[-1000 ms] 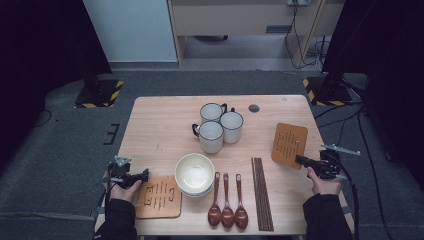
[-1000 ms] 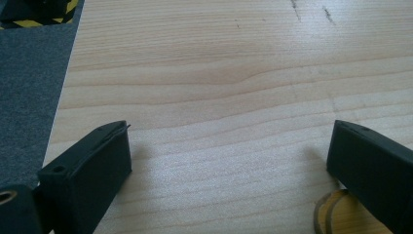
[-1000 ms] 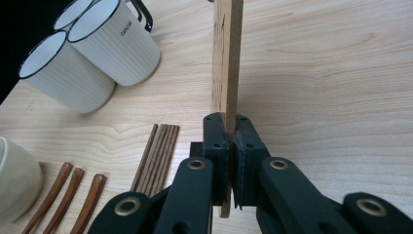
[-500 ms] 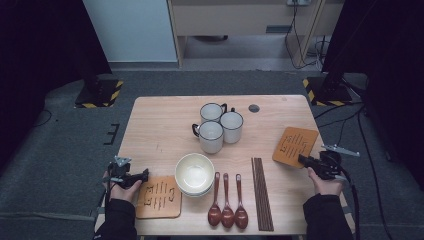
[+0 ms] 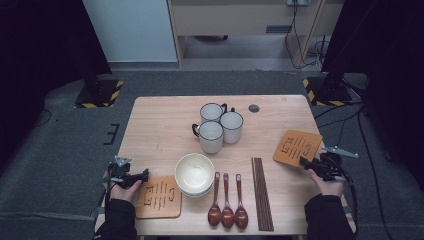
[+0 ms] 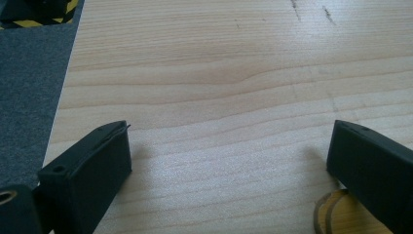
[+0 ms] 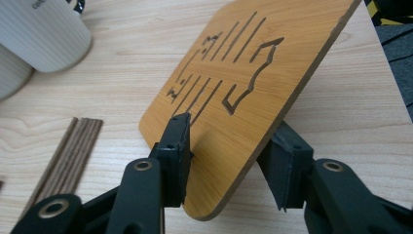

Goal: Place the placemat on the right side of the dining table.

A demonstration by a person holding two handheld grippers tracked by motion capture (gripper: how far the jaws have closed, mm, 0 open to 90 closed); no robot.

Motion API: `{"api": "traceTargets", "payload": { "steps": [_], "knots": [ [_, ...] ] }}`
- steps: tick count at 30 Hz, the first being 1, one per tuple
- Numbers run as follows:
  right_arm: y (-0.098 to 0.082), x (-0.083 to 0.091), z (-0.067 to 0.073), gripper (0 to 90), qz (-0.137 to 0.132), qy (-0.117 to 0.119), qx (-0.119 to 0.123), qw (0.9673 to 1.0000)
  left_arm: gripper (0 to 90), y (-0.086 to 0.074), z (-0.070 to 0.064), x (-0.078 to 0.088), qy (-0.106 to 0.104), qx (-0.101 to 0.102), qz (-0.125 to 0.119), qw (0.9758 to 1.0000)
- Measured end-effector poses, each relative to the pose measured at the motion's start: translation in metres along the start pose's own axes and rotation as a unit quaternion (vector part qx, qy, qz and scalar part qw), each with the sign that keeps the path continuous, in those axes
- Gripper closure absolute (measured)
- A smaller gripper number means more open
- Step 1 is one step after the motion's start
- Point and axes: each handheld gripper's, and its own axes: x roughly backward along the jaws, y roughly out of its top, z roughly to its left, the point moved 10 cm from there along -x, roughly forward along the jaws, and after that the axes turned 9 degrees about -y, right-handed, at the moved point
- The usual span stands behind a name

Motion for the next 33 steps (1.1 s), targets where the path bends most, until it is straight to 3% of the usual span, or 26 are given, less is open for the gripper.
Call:
{"api": "traceTargets", "payload": {
  "steps": [5,7,17,21,24,26,29,33],
  "knots": [
    [-0.004,-0.007,-0.004,48.6,0.004,-0.015,0.013,0.9998,1.3,0.0,0.0,0.0,0.0,0.0,0.0,1.0],
    [-0.005,-0.009,-0.005,47.9,0.006,-0.015,0.007,0.9998,1.2,0.0,0.0,0.0,0.0,0.0,0.0,1.0],
    [-0.015,-0.021,-0.012,44.0,0.029,-0.022,0.023,0.9991,1.2,0.0,0.0,0.0,0.0,-0.001,0.001,1.0],
    [-0.021,-0.026,-0.011,43.4,0.044,-0.028,0.035,0.998,1.2,0.0,0.0,0.0,0.0,-0.001,0.001,1.0],
    [-0.024,-0.029,-0.013,44.6,0.048,-0.048,0.066,0.9955,1.2,0.0,0.0,0.0,0.0,-0.001,0.001,1.0],
    [-0.026,-0.031,-0.012,40.0,0.053,-0.05,0.075,0.9945,1.2,0.0,0.0,0.0,0.0,-0.001,0.002,1.0],
    [-0.023,-0.032,-0.011,31.7,0.039,-0.056,0.08,0.9944,1.2,0.0,0.0,0.0,0.0,-0.001,0.001,1.0],
    [-0.02,-0.034,-0.012,26.4,0.03,-0.059,0.073,0.9951,1.2,0.0,0.0,0.0,0.0,-0.001,0.001,1.0]
  ]
}}
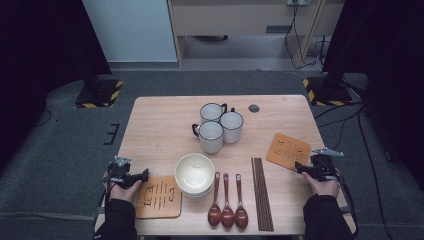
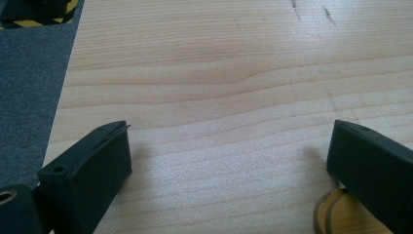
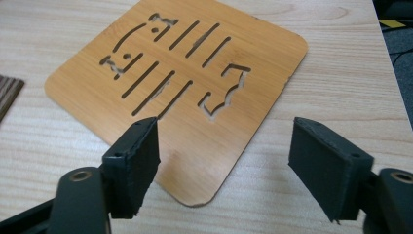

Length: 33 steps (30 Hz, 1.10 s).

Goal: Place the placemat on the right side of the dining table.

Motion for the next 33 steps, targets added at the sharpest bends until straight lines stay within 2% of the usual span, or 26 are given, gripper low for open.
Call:
{"api": "traceTargets", "payload": {
  "steps": [4,8,11,13,18,23,33],
  "knots": [
    [0.004,-0.003,-0.002,21.6,-0.003,-0.007,-0.018,0.9998,1.2,0.0,0.0,0.0,0.0,0.0,0.0,1.0],
    [0.009,-0.009,-0.004,22.5,-0.011,-0.02,-0.027,0.9994,1.2,0.0,0.0,0.0,0.0,0.0,0.0,1.0],
    [0.012,-0.013,-0.002,24.7,-0.017,-0.02,-0.033,0.9991,1.2,0.0,0.0,0.0,0.0,0.0,0.0,1.0],
    [0.012,-0.016,-0.001,23.2,-0.016,-0.027,-0.039,0.9987,1.2,0.0,0.0,0.0,0.0,0.0,0.0,1.0],
    [0.011,-0.023,0.002,21.8,-0.01,-0.041,-0.037,0.9984,1.2,0.0,0.0,0.0,0.0,0.0,0.0,1.0],
    [0.012,-0.028,0.004,21.0,-0.009,-0.039,-0.056,0.9976,1.2,0.0,0.0,0.0,0.0,0.0,0.0,1.0],
    [0.009,-0.03,0.006,22.1,-0.005,-0.056,-0.043,0.9975,1.2,0.0,0.0,0.0,0.0,0.0,0.0,1.0]
  ]
}}
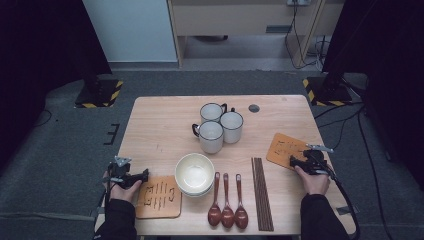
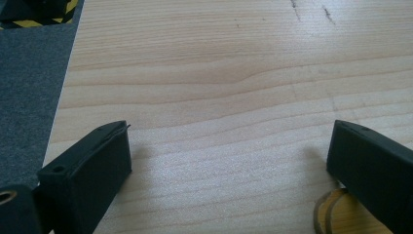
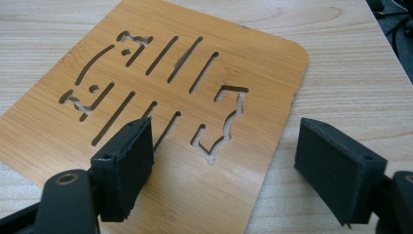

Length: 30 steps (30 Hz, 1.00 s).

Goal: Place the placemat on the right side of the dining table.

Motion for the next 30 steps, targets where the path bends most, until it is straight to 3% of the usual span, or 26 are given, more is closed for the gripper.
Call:
{"api": "traceTargets", "payload": {
  "steps": [5,12,20,24,30],
  "knots": [
    [0.0008,0.0027,0.0001,33.6,0.002,0.002,-0.001,1.0,1.2,0.0,0.0,0.0,0.0,0.0,0.0,1.0],
    [0.0012,0.0035,-0.0012,36.0,0.004,0.009,0.013,0.9999,1.2,-0.0003,0.0002,0.0003,0.0,-0.002,0.002,1.0],
    [0.0022,0.0027,-0.0003,35.9,-0.001,0.03,0.038,0.9988,1.2,-0.0003,0.0002,0.0002,0.0,-0.002,0.001,1.0],
    [0.0032,0.0039,0.0001,35.6,-0.005,0.029,0.035,0.999,1.2,-0.0001,0.0,0.0,-0.001,-0.001,0.0,1.0],
    [0.0022,0.0029,0.0003,27.3,-0.001,0.023,0.025,0.9994,1.2,-0.0003,0.0002,0.0002,-0.001,-0.002,0.001,1.0]
  ]
}}
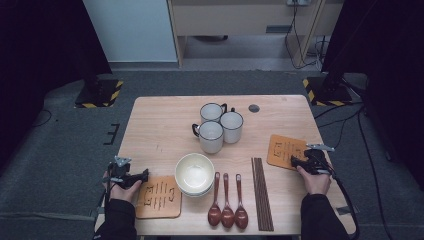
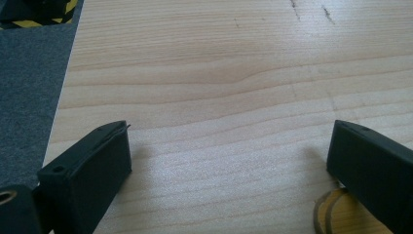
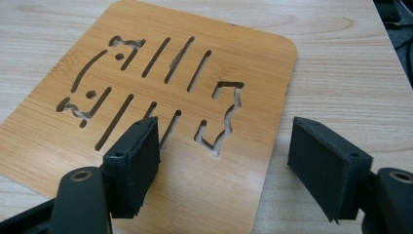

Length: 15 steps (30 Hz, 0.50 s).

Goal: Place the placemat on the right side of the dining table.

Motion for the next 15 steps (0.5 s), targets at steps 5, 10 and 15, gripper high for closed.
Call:
{"api": "traceTargets", "payload": {
  "steps": [5,10,15],
  "knots": [
    [0.0004,0.0009,-0.0025,31.0,-0.005,-0.008,0.011,0.9999,1.2,0.0002,-0.0002,-0.0002,0.0,0.001,-0.001,1.0],
    [0.0017,0.0021,-0.0016,34.2,-0.008,-0.002,0.004,1.0,1.2,0.0002,-0.0002,-0.0002,0.0,0.001,-0.001,1.0],
    [0.0051,0.0053,-0.0007,33.4,-0.018,0.008,-0.008,0.9998,1.2,0.0002,-0.0002,-0.0002,0.0,0.001,-0.001,1.0]
  ]
}}
